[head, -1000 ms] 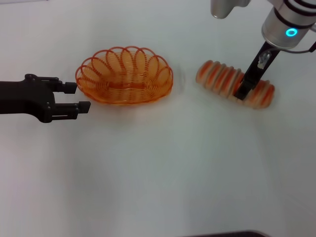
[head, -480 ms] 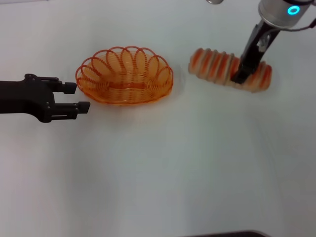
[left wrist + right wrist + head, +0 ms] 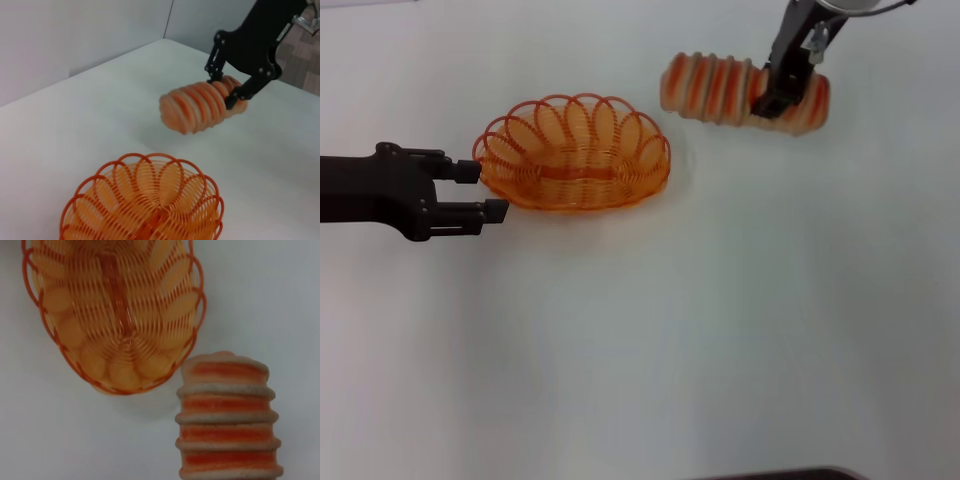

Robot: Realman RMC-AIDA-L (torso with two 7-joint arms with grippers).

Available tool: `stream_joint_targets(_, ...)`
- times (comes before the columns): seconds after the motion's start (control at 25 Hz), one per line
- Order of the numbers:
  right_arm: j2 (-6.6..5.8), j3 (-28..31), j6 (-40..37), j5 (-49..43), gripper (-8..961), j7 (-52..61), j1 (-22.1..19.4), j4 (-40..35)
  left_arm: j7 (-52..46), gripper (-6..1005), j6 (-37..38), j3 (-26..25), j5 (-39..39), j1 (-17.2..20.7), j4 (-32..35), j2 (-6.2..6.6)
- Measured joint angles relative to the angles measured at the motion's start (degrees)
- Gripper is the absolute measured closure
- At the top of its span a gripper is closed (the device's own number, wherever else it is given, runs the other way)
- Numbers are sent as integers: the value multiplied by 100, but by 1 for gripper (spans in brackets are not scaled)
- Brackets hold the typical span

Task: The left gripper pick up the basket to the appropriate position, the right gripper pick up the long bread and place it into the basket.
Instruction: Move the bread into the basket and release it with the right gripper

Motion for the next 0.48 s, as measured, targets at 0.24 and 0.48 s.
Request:
stream_joint_targets(0.24, 32, -23, 159, 1, 570, -224, 135, -12, -24, 358, 47, -40, -25, -3, 30, 7)
stream_joint_targets(0.48, 71, -50, 405, 12, 574, -400, 248, -17, -94, 358, 160, -44, 1, 9, 103, 42)
